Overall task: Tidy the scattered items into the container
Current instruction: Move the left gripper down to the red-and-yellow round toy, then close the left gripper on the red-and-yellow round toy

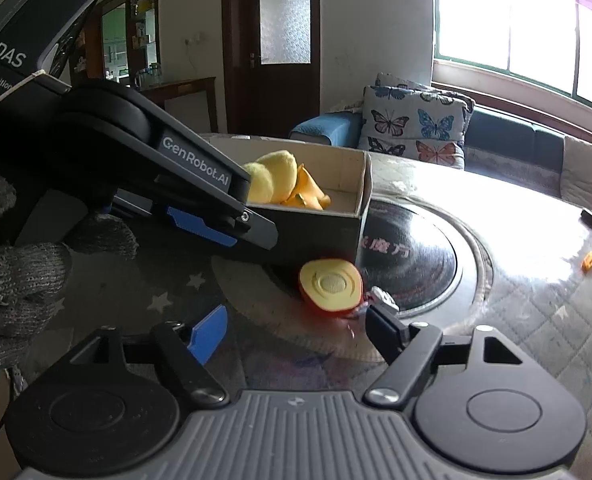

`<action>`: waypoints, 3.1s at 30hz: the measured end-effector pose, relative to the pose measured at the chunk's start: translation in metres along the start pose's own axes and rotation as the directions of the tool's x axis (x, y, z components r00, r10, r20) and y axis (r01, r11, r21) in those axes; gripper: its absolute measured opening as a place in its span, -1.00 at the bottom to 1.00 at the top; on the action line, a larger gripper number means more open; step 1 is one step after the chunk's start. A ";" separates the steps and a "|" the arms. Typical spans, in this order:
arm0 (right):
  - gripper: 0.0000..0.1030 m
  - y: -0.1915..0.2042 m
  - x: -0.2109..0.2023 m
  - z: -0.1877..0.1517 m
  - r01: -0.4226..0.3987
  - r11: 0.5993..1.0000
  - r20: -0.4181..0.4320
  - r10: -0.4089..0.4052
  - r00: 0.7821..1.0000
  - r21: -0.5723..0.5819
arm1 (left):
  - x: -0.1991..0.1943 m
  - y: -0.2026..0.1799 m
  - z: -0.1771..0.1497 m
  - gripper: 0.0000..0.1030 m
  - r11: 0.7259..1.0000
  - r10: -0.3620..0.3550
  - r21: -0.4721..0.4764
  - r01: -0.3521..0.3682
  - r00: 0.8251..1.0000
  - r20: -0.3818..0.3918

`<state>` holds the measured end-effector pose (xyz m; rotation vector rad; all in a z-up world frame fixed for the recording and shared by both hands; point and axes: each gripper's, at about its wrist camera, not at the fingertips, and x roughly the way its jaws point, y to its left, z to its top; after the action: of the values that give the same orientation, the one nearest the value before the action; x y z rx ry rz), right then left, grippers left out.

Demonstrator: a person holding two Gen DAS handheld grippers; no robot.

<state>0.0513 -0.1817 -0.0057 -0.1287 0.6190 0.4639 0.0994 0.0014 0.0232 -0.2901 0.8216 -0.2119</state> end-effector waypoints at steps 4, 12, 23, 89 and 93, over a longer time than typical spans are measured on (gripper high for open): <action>0.60 0.001 -0.001 -0.006 0.009 1.000 -0.011 -0.009 1.000 0.017 | -0.001 0.000 -0.007 -0.35 1.000 0.009 -0.002 -0.009 1.000 -0.005; 0.76 0.006 -0.008 -0.012 0.015 1.000 -0.013 -0.014 1.000 0.026 | -0.002 -0.003 -0.018 -0.35 1.000 0.028 0.003 -0.028 0.999 -0.021; 0.80 0.012 -0.020 -0.017 0.020 0.999 -0.005 -0.020 1.000 0.037 | -0.003 -0.008 -0.029 -0.35 1.000 0.028 0.005 -0.028 0.999 -0.043; 0.35 -0.009 0.077 0.018 0.005 1.000 -0.083 -0.004 0.997 0.008 | 0.075 -0.006 0.034 -0.35 0.994 -0.051 -0.100 0.038 0.990 -0.132; 0.21 -0.010 0.083 0.018 -0.004 1.000 -0.099 0.006 0.995 0.017 | 0.078 -0.005 0.035 -0.32 0.994 -0.052 -0.104 0.037 0.989 -0.137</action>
<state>0.1251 -0.1548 -0.0399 -0.1346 0.7200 0.4590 0.1766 -0.0206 -0.0063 -0.3928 0.9664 -0.2346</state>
